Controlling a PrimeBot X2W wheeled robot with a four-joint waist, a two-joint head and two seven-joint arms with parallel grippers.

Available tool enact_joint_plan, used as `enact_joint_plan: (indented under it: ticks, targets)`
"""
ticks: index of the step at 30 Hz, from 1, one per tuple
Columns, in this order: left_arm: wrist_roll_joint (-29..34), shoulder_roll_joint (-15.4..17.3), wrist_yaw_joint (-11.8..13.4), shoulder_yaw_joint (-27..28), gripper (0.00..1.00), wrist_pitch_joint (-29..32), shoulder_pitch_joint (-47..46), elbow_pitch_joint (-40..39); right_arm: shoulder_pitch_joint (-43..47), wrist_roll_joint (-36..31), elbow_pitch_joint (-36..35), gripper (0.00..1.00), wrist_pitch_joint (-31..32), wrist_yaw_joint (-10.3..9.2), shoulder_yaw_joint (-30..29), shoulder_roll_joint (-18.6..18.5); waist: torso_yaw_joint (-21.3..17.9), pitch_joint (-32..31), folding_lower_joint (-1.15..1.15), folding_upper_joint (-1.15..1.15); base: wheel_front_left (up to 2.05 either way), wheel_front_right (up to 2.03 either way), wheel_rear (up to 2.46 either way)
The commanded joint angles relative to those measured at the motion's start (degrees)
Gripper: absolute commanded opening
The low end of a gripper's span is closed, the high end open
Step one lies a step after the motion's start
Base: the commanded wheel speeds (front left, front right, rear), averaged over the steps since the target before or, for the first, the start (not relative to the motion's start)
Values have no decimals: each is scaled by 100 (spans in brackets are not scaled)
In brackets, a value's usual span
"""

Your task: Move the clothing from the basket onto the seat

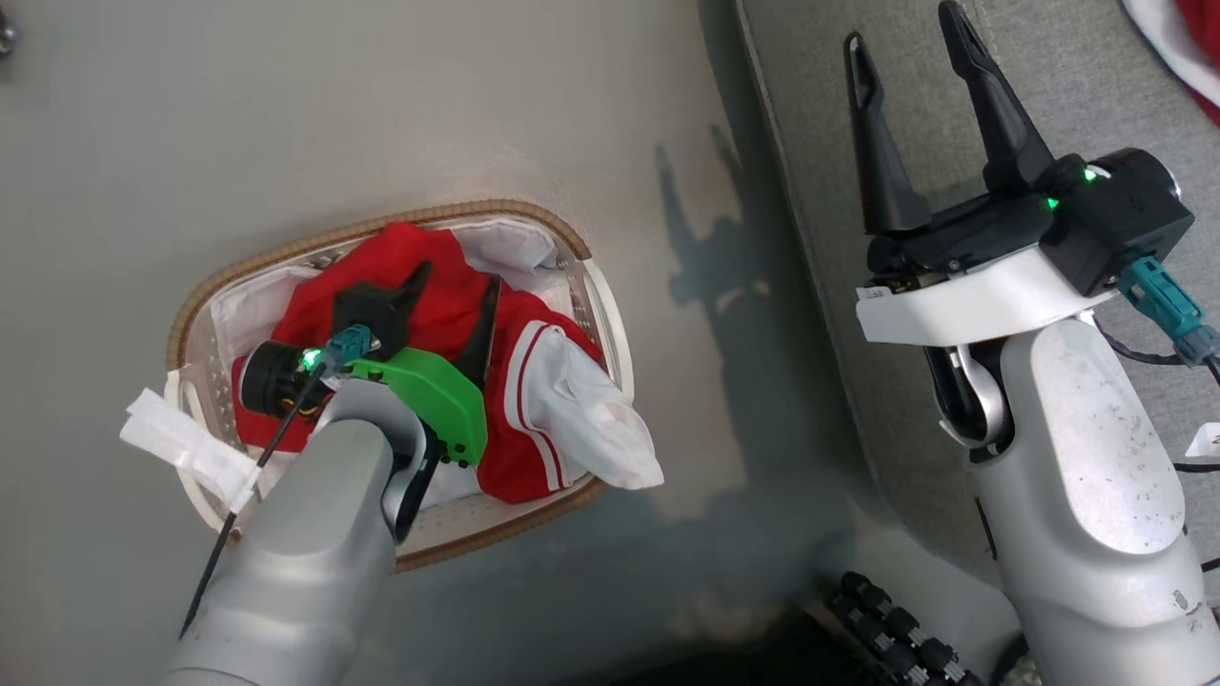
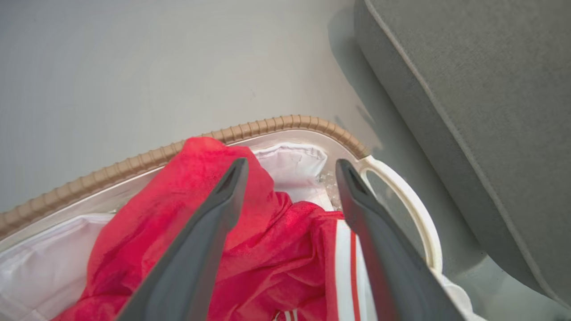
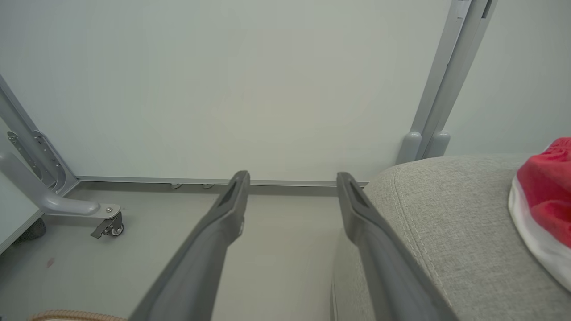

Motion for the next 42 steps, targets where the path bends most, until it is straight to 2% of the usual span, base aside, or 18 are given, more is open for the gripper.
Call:
enact_joint_plan:
  ticks: [1,8,13,19,24,26,33,39,42]
  targets:
    - [-8,95,-25,-119,100,-5,-177,125,-70,51,-37,100,-3,-8,4,-10,-202,409,0,0,0,0,0]
    - [271,289,-23,-676,100,1,-676,1161,-144,34,-74,100,-3,-8,14,-10,-265,778,0,0,0,0,0]
    - [642,298,121,-1016,100,0,-1039,1758,-188,21,-113,100,-3,-8,3,-10,-250,1025,0,0,0,0,0]
    - [817,312,118,-1197,100,-1,-1278,2004,-222,-12,-151,100,-3,-8,31,-11,-222,1196,0,0,0,0,0]
    - [722,290,81,-1222,100,76,-1286,2116,-239,-3,-181,100,-3,-8,75,-11,-223,1232,0,0,0,0,0]
    - [716,277,57,-1259,0,145,-1213,2146,-239,2,-171,100,-3,-8,94,-12,-223,1200,0,0,0,0,0]
    - [497,191,12,-1215,0,75,-951,2162,-156,10,-39,100,-3,-8,136,-11,-238,835,0,0,0,0,0]
    - [229,98,-8,-1021,0,-7,-526,2046,1,-10,139,100,-3,-8,154,-12,-203,184,0,0,0,0,0]
    - [93,98,17,-826,0,-9,-254,1655,124,-40,258,100,-3,-8,158,-14,-129,-220,0,0,0,0,0]
